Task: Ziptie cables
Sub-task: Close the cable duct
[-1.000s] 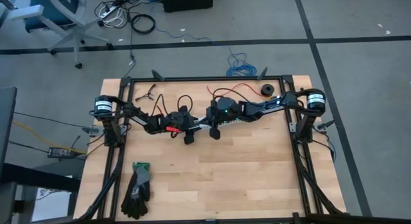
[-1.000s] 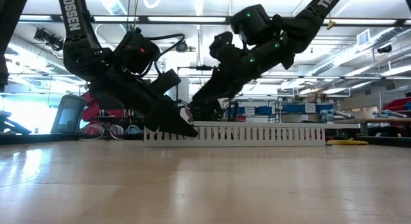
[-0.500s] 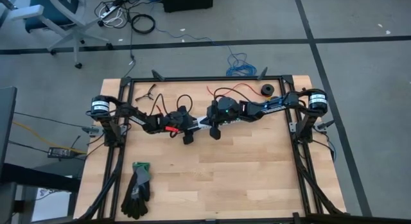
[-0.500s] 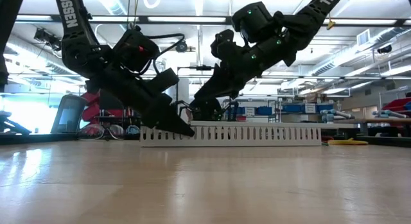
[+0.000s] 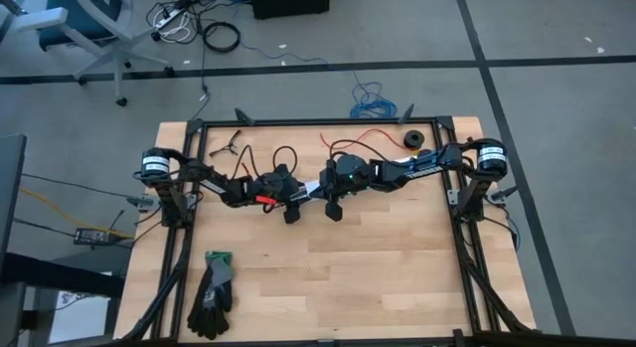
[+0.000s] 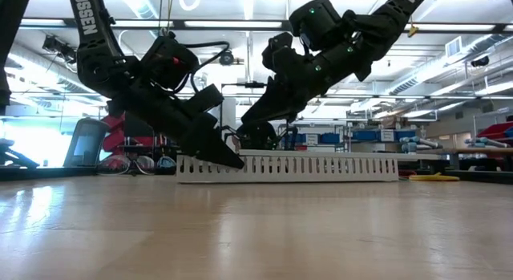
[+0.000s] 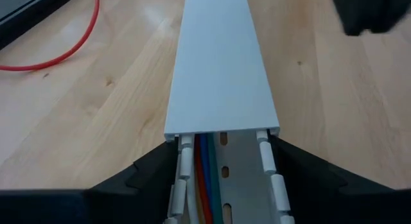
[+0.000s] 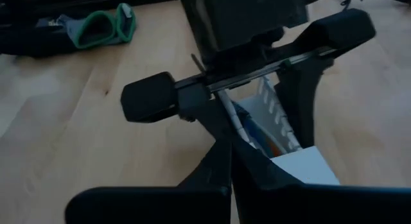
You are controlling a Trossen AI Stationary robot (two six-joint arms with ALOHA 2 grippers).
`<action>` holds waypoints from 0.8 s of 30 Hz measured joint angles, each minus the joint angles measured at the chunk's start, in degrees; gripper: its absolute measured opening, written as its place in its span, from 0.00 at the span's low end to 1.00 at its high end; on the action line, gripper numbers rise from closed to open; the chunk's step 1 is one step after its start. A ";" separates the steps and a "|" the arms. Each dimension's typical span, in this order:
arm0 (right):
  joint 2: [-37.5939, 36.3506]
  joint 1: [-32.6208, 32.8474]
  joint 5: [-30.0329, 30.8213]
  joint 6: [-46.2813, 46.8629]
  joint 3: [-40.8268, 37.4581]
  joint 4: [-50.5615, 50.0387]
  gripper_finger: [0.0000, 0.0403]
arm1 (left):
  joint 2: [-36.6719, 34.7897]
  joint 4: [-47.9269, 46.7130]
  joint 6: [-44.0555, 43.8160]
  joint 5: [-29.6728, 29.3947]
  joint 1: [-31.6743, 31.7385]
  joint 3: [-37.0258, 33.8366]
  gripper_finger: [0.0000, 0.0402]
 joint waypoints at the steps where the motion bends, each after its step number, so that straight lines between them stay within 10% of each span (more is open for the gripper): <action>1: 0.00 0.15 -0.08 -0.04 0.00 -0.06 0.00 | 0.00 -0.02 -0.12 0.00 0.00 0.00 0.60; 24: -0.04 0.93 0.04 -2.14 0.04 -1.68 0.00 | 0.00 0.31 -5.03 1.15 -0.16 0.02 0.81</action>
